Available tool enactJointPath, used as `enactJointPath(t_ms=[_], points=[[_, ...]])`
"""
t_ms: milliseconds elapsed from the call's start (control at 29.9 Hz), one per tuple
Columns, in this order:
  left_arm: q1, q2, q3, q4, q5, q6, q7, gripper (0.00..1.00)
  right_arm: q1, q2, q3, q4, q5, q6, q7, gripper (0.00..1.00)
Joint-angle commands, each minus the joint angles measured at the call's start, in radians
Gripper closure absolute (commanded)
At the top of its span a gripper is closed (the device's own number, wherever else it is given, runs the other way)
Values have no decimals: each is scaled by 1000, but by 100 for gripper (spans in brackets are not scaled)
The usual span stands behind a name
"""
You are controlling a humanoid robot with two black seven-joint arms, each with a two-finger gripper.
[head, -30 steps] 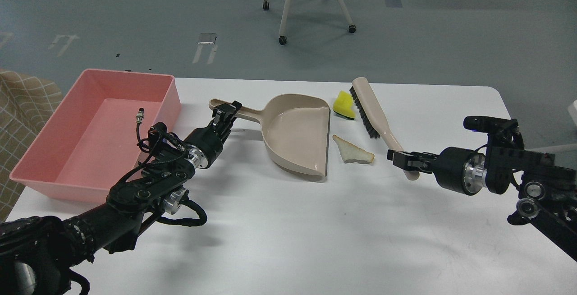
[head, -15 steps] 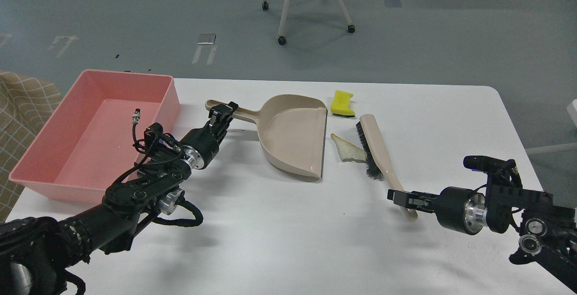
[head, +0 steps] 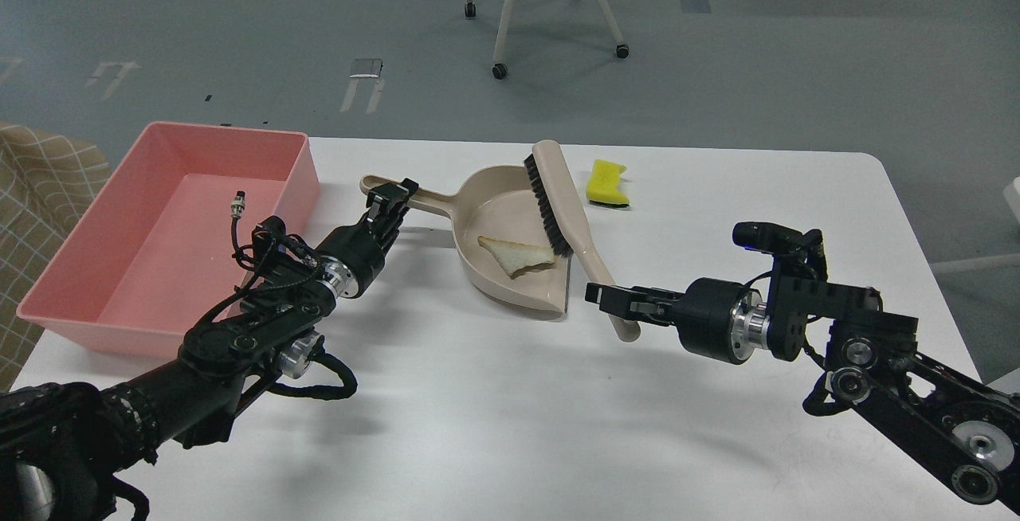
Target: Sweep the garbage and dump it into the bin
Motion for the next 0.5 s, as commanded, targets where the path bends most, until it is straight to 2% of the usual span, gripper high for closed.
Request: enactJointPath(t_ms=[0,100,167,334,468], points=[[-2,-2,-1,0,1,0,0,93,10,3,75,26,47,0,4,99],[-2,-6,-1,0,1,0,0,93,7,-20,113,26,119,0,1,98],[-3,-9,-1,0,1,0,0,93,8,-86,120,13,127,0,3,99],[-8,-11,0,0,3,-2,0,93,14,-160,134,-49,124,0,-2,98],[-12,-11,0,2,3,-2,0,93,45,-183,131,-124,125,0,-40,97]])
